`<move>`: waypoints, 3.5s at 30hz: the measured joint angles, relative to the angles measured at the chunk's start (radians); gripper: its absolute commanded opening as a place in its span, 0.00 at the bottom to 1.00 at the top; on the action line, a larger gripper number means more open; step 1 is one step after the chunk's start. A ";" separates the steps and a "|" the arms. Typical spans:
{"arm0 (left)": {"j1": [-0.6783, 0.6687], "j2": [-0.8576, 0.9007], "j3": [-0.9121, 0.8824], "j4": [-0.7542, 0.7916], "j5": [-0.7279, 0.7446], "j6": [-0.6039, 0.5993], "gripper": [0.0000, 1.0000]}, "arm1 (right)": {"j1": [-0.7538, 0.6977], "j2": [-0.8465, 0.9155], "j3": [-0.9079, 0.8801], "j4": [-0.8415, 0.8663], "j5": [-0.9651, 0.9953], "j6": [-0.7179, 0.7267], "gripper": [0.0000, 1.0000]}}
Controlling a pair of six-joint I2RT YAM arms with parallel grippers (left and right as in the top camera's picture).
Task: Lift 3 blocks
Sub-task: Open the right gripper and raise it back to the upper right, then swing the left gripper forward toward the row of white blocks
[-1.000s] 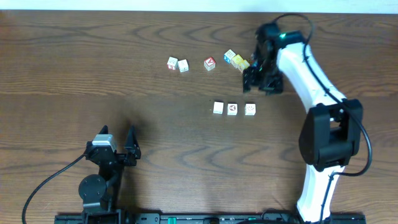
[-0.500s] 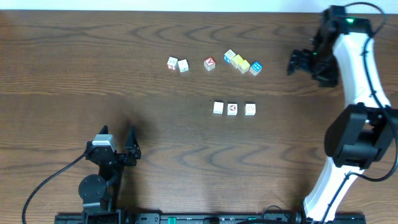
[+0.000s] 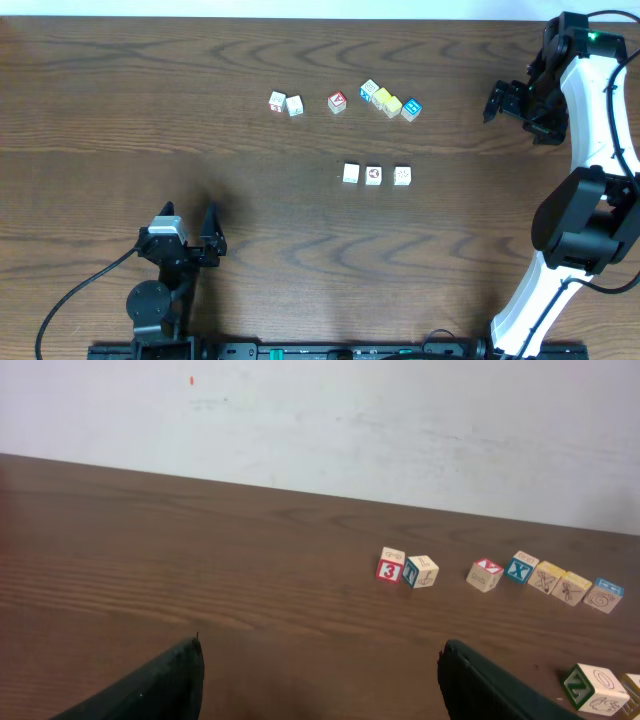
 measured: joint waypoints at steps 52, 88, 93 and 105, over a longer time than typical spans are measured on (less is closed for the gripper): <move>0.000 0.017 0.147 0.456 0.242 0.062 0.75 | -0.001 0.000 0.001 -0.002 0.000 0.000 0.99; 0.000 0.845 0.963 -0.536 0.361 0.142 0.75 | -0.001 0.000 0.001 -0.002 0.000 0.000 0.99; 0.000 0.955 1.110 -0.692 0.227 0.143 0.75 | -0.001 0.000 0.001 -0.002 0.000 0.000 0.99; 0.000 1.049 1.125 -0.707 0.251 0.129 0.75 | -0.001 0.000 0.001 -0.002 0.000 0.000 0.99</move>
